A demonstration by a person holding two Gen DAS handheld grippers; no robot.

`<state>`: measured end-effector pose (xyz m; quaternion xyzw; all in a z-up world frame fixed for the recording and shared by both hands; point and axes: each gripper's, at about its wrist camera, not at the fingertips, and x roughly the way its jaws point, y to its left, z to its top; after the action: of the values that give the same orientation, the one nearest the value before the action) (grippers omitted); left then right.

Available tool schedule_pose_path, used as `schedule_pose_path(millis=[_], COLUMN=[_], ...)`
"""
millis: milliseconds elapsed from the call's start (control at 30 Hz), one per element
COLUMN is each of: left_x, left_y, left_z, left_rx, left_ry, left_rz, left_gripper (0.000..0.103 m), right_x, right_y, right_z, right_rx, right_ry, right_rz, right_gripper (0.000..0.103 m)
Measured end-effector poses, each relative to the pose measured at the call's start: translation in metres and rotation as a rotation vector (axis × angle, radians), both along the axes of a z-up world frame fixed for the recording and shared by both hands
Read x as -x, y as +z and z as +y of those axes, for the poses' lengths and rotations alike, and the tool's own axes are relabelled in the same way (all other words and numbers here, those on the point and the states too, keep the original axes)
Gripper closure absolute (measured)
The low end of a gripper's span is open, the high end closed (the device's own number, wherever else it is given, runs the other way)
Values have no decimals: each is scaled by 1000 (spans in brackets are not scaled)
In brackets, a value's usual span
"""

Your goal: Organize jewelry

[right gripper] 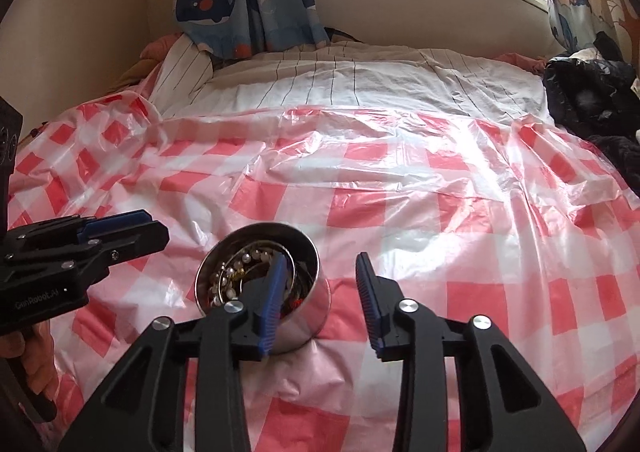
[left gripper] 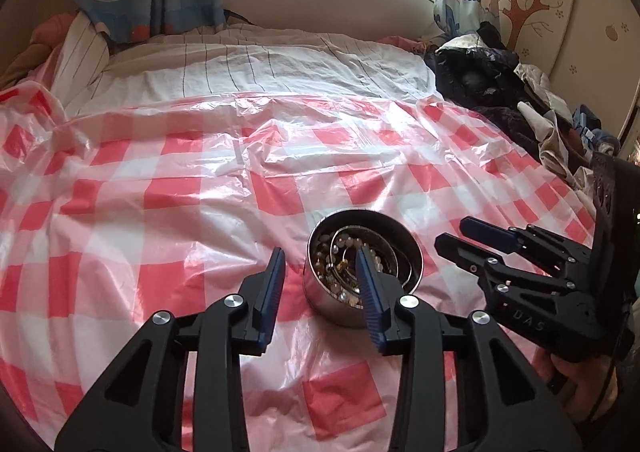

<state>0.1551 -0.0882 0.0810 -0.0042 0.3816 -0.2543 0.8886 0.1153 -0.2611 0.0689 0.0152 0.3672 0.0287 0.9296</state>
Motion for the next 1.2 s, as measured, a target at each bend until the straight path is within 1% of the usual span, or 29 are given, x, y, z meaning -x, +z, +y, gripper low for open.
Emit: schedule_pose_path(millis=[33,67,100,167,233,300,367,400,467,533,600,667,733,833,967,1033,1200], left_x=[9,18,26,43,60,74,89,95,108,117,125,130,136,144,150,152,153], left_y=[-1,-2,-3,-6,-10,-13,-17,-19,-23,-26,-31,-37,-42,-50,-66,-74,-79], left_z=[1,2,3,5,9,12,14,15,15,17,20,23,26,28,32,34,34], left_rx=[-22,-43,-60,-102,-142,-163,-192,-202,-220,-230,-231,-231,-241,-253,-249,-238,-237], left_ry=[1,2,5,14,29,44,62,63,67,79,90,107,122,129,140,145,148], left_rz=[-4,-7,-12,-21,-27,-23,-30,-34,-33,-33,-25,-10,-5,0,18,20,12], left_gripper=[61,56,53,44,43,39,30,29,23,18,18,14,11,8,8,8,8], right_x=[10,19,29,47,63,76,87,92,98,104,109,113,117,127,137,140,139], right_y=[-2,-5,-8,-16,-24,-29,-33,-35,-39,-41,-44,-49,-54,-59,-65,-67,-71], right_z=[-2,-3,-3,-4,-6,-7,-7,-8,-9,-7,-3,3,5,11,22,26,28], right_rx=[-8,-14,-15,-17,-35,-50,-55,-58,-66,-64,-56,-49,-57,-47,-4,20,41], right_ry=[-1,-2,-7,-15,-26,-38,-49,-58,-72,-80,-75,-71,-67,-70,-70,-76,-84], right_rz=[3,14,24,45,73,86,98,103,116,121,129,144,162,169,164,153,147], right_gripper=[60,53,44,41,39,37,34,32,31,30,26,24,23,17,8,8,7])
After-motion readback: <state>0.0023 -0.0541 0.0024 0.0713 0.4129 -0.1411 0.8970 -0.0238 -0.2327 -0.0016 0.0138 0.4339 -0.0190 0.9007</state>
